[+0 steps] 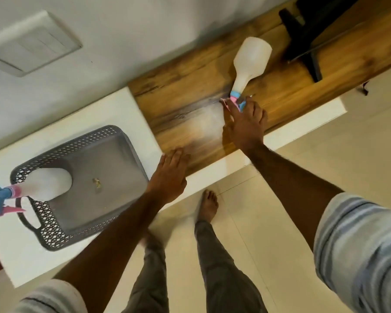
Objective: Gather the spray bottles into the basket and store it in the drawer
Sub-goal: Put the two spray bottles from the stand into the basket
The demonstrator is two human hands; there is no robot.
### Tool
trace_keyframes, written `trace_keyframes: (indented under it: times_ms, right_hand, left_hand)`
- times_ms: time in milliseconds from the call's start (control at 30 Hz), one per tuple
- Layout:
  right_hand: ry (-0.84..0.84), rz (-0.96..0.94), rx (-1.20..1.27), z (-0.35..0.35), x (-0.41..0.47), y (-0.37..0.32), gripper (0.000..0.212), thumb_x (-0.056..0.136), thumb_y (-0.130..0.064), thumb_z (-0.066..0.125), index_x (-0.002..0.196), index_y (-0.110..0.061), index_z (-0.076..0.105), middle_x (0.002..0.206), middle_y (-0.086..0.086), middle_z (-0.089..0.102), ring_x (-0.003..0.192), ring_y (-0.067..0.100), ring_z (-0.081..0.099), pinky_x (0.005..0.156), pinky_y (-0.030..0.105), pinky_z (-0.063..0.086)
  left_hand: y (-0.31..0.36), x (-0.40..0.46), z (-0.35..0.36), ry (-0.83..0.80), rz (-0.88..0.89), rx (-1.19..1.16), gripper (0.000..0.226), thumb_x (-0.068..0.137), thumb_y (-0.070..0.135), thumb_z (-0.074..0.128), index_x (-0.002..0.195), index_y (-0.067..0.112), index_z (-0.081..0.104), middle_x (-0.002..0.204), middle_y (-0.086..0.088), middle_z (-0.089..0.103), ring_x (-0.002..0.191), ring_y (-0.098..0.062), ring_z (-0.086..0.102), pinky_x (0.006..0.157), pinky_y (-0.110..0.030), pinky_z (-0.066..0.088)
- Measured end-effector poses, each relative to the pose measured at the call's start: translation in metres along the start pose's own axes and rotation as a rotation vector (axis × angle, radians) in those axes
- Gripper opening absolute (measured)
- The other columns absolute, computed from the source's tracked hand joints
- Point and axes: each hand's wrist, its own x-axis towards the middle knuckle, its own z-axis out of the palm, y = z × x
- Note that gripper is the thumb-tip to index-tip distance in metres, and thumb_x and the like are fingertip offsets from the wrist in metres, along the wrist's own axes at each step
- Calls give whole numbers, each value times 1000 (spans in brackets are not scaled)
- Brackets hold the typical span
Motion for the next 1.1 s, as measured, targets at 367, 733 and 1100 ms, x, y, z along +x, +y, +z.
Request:
trace_keyframes:
  times_ms: [367, 733, 1100]
  right_hand:
    - [74, -117, -107, -12, 35, -4, 35, 102, -41, 40, 125, -18, 51, 136, 21, 51, 136, 40, 39, 116, 65, 16]
    - [-117, -153, 368, -33, -74, -38, 24, 92, -42, 63, 109, -28, 55, 114, -3, 64, 119, 22, 55, 113, 61, 23]
    - [-727, 20, 1430, -125, -143, -115, 8, 98, -25, 53, 93, -30, 57, 90, -3, 67, 83, 15, 67, 78, 30, 56]
  left_hand:
    - [-6, 10, 2, 33, -30, 25, 71, 96, 26, 55, 157, 18, 19, 165, -9, 23, 151, -33, 25, 122, -50, 26]
    - [-20, -5, -47, 323, -37, -305, 72, 91, 13, 67, 153, 14, 30, 161, -11, 29, 146, -30, 35, 115, -41, 37]
    - [-73, -90, -59, 539, -72, -560, 108, 70, 39, 85, 155, 27, 19, 166, 2, 15, 152, -18, 20, 121, -47, 26]
